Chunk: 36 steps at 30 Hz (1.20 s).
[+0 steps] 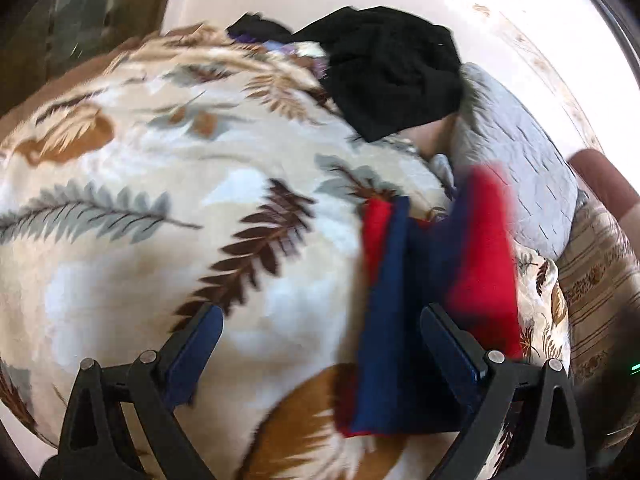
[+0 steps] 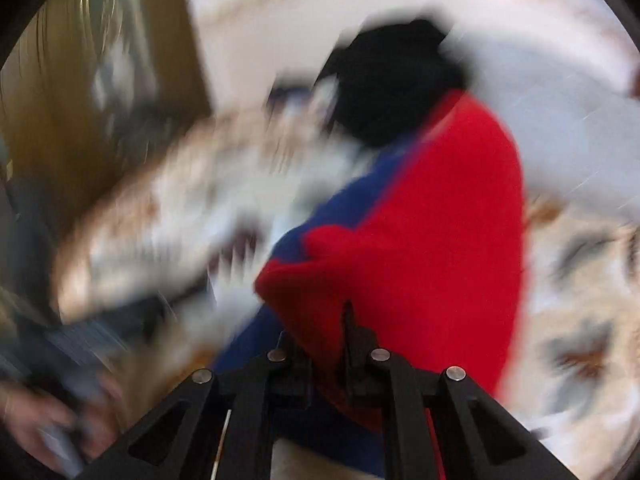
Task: Fold small clothes
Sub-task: 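Grasp one side of the sweater with both tools and fold it over the other half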
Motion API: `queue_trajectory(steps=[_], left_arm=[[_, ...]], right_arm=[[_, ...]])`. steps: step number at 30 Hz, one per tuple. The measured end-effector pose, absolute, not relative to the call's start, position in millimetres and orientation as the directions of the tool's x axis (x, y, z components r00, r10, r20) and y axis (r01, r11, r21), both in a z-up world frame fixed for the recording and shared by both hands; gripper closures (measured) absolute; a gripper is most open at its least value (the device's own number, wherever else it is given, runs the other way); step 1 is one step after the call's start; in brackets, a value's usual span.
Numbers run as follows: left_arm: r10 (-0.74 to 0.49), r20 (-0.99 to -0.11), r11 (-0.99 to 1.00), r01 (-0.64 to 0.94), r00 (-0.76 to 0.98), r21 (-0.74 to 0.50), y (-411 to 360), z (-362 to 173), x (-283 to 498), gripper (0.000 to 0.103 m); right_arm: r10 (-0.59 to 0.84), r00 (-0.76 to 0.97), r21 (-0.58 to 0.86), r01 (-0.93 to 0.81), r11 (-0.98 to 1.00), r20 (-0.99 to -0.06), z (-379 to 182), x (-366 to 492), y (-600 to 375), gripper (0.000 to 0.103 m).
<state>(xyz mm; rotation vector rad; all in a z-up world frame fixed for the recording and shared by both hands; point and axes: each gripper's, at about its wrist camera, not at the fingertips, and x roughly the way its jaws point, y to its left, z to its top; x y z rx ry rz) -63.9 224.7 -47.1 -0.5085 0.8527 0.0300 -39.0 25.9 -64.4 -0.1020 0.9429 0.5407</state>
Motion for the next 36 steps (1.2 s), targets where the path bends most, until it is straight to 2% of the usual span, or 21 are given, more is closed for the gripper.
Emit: queue_trajectory(steps=[5,8,9,16,19,22,24,25,26,27,29,32,34,36], left_arm=[[-0.318,-0.687,0.851,-0.124,0.653,-0.511,215.9,-44.2,-49.6,0.005],[-0.477,-0.625,0.787,-0.016,0.619,-0.616,193.9,-39.6,-22.2,0.005],[-0.498,-0.630,0.784,-0.001,0.595,-0.621,184.5,-38.2,-11.4,0.005],[-0.584,-0.673,0.771,0.052,0.455,-0.634,144.9,-45.6,46.8,0.005],[-0.558,-0.721,0.792,0.004,0.410,-0.611,141.0,-57.9,68.9,0.006],[-0.571,-0.731,0.787,-0.003,0.373,-0.616,136.5,-66.0,73.6,0.006],[-0.579,-0.726,0.786,0.017,0.370,-0.618,132.9,-64.6,74.0,0.019],[-0.586,-0.724,0.784,0.030,0.363,-0.620,129.9,-63.0,74.7,0.041],[-0.572,-0.738,0.797,0.033,0.359,-0.603,127.5,-62.1,76.1,0.052],[-0.556,-0.749,0.810,0.037,0.360,-0.585,125.8,-61.2,77.8,0.056],[-0.525,-0.766,0.836,0.055,0.372,-0.546,123.8,-58.6,80.1,0.085],[-0.531,-0.728,0.831,0.099,0.435,-0.547,130.4,-42.6,70.7,0.086],[-0.511,-0.692,0.849,0.173,0.510,-0.500,129.8,-22.4,51.8,0.086],[-0.476,-0.678,0.869,0.181,0.560,-0.460,134.3,-16.4,37.9,0.087]], right_arm=[[0.475,0.486,0.230,-0.480,0.846,-0.734,-50.7,-43.2,11.3,0.091],[0.502,0.474,0.259,-0.488,0.834,-0.723,-49.2,-42.1,3.2,0.092],[0.512,0.472,0.271,-0.488,0.830,-0.718,-51.8,-41.3,5.4,0.092],[0.591,0.488,0.377,-0.471,0.798,-0.642,-43.4,-49.7,-15.7,0.092],[0.603,0.483,0.389,-0.475,0.789,-0.635,-43.8,-49.0,-17.5,0.091],[0.620,0.475,0.421,-0.464,0.779,-0.624,-48.2,-50.0,-24.5,0.091],[0.627,0.471,0.433,-0.461,0.775,-0.621,-50.5,-50.7,-26.8,0.091],[0.629,0.469,0.435,-0.462,0.773,-0.620,-51.3,-50.3,-26.7,0.091],[0.631,0.468,0.436,-0.463,0.772,-0.619,-52.0,-49.6,-26.2,0.092],[0.632,0.468,0.437,-0.463,0.771,-0.618,-52.1,-49.6,-25.9,0.091],[0.634,0.471,0.439,-0.465,0.769,-0.613,-50.8,-48.8,-25.9,0.092],[0.640,0.478,0.445,-0.466,0.765,-0.601,-46.3,-48.6,-28.8,0.092],[0.647,0.478,0.442,-0.479,0.759,-0.594,-43.3,-50.6,-27.0,0.092],[0.664,0.460,0.444,-0.502,0.742,-0.590,-42.3,-51.8,-21.5,0.088]])
